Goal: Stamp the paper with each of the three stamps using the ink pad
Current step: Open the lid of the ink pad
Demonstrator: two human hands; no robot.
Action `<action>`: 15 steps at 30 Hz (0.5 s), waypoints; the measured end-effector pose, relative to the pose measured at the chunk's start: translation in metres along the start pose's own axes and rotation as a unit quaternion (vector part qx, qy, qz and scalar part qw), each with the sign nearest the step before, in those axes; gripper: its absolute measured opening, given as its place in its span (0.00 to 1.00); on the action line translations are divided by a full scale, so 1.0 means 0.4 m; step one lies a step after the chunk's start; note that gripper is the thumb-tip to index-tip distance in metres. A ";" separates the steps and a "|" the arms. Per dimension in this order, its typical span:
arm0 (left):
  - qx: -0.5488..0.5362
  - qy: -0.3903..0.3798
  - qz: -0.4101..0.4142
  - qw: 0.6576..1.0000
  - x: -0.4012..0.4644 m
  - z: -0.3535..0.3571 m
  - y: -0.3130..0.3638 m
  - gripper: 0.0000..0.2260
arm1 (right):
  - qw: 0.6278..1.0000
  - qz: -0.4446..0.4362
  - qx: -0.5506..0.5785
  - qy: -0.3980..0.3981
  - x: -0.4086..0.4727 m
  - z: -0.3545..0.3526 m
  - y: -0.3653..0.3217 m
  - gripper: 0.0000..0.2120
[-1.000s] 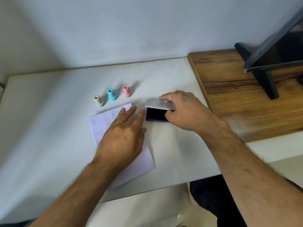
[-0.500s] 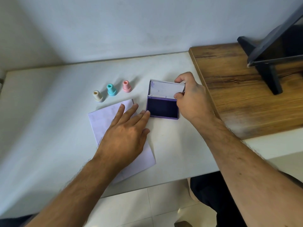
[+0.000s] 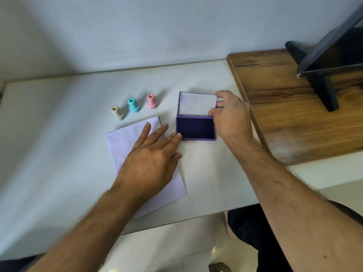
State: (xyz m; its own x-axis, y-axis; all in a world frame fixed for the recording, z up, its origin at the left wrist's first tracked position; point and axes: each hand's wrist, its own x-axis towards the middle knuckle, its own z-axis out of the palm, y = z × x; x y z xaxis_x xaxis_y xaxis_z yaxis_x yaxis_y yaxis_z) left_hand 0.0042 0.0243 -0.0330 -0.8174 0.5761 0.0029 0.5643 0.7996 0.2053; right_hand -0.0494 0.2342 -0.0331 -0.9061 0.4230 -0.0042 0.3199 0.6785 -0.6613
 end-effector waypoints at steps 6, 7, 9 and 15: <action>0.003 0.001 0.014 1.000 -0.003 0.001 0.007 0.22 | 1.000 -0.014 -0.011 0.006 0.006 -0.001 -0.003 0.22; 0.004 0.001 0.015 1.000 -0.003 0.001 0.006 0.21 | 1.000 -0.012 -0.009 0.009 0.005 -0.001 -0.004 0.22; 0.007 0.003 0.017 1.000 -0.001 0.000 0.005 0.20 | 1.000 -0.004 -0.003 0.018 0.006 -0.002 -0.005 0.21; 0.007 0.008 0.020 1.000 -0.001 0.002 0.003 0.23 | 0.999 0.021 0.025 0.021 0.010 -0.008 -0.008 0.20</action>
State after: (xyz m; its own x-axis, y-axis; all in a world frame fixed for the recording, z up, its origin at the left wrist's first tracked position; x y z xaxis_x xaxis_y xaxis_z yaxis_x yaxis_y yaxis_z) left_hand 0.0055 0.0252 -0.0334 -0.7960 0.6047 0.0274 0.5980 0.7786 0.1902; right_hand -0.0532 0.2357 -0.0286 -0.8798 0.4753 -0.0021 0.3419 0.6298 -0.6974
